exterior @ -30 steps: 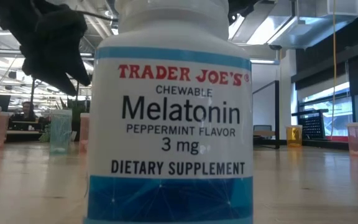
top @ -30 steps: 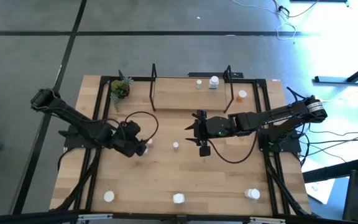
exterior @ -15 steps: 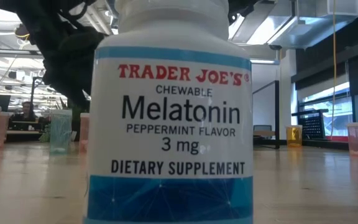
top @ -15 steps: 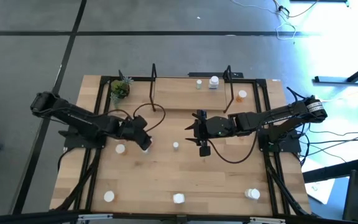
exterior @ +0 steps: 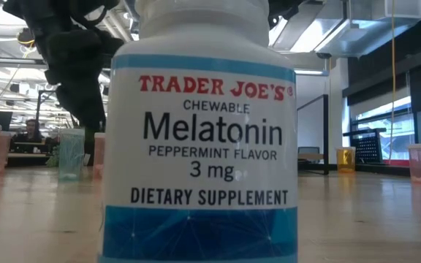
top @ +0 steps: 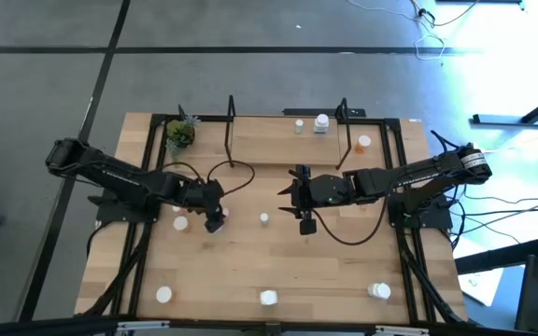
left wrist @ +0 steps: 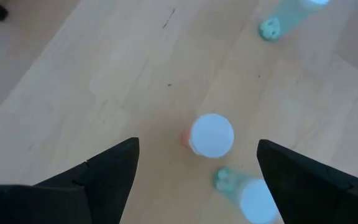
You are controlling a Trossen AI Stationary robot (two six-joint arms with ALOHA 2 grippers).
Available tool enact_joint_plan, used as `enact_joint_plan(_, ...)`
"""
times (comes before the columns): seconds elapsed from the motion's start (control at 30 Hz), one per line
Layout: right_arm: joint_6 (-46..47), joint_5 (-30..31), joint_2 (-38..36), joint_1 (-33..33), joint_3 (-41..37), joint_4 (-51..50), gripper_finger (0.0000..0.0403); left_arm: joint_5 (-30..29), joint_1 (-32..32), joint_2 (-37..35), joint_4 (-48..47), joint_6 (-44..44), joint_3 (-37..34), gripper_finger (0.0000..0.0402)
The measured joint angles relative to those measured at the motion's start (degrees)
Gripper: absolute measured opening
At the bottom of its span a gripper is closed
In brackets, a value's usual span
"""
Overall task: Pick and place medicine bottles onto shelf by color
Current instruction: Put the middle pink pill bottle on the shelf
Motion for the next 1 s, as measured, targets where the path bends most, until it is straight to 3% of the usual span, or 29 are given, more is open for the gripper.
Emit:
enact_joint_plan(0.23, -0.1, 0.0, 0.0, 0.0, 0.0, 0.0, 0.0188, 0.4, 0.3, 4.9, 3.7, 6.3, 0.0, 0.0322)
enact_joint_plan(0.67, 0.0, 0.0, 0.0, 0.0, 0.0, 0.0, 0.0188, -4.3, 0.3, 5.6, 3.4, 5.8, 0.0, 0.0322)
enact_joint_plan(1.0, -0.1, 0.0, 0.0, 0.0, 0.0, 0.0, 0.0188, -3.9, -0.8, 8.7, 3.6, 5.9, 0.0, 0.0317)
